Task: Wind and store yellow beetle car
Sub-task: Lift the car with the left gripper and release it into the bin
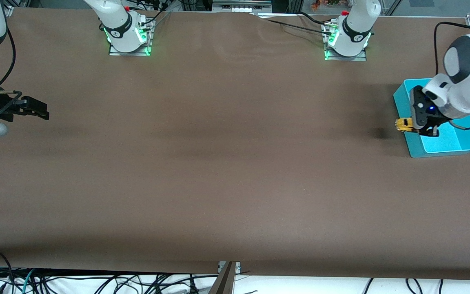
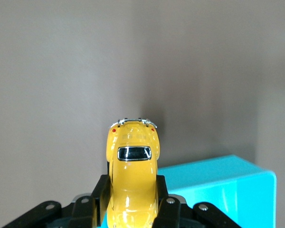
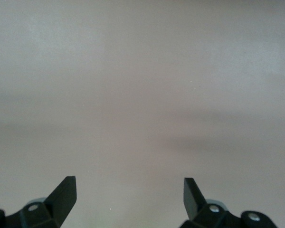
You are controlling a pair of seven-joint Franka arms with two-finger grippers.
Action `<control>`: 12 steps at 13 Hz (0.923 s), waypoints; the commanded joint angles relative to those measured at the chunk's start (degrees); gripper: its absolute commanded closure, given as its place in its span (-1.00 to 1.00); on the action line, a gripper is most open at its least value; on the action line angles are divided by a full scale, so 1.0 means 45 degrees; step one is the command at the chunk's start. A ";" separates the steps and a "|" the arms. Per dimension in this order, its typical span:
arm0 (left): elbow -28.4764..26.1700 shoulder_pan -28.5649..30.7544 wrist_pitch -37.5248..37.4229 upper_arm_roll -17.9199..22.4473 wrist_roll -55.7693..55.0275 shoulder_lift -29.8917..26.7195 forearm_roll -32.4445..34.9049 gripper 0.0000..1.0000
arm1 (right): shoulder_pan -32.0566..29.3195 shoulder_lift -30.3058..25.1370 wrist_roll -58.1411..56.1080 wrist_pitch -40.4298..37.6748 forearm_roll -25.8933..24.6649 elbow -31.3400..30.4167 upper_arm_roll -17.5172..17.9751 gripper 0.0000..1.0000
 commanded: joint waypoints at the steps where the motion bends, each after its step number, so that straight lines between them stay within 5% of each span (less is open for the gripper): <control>1: -0.0669 0.1874 -0.0028 0.0130 0.2566 0.0023 0.0514 1.00 | -0.0033 -0.0023 0.0054 0.0004 0.0157 0.0041 -0.0008 -0.99; 5: -0.2250 0.2603 0.0244 0.0947 0.3354 0.0002 0.1551 1.00 | -0.0014 -0.0023 0.0054 0.0024 0.0099 0.0061 0.0011 -0.99; 12: -0.4540 0.3424 0.3778 0.1926 0.3237 0.0508 0.2294 1.00 | -0.0013 -0.0023 0.0035 -0.0015 0.0020 0.0080 -0.0008 -0.99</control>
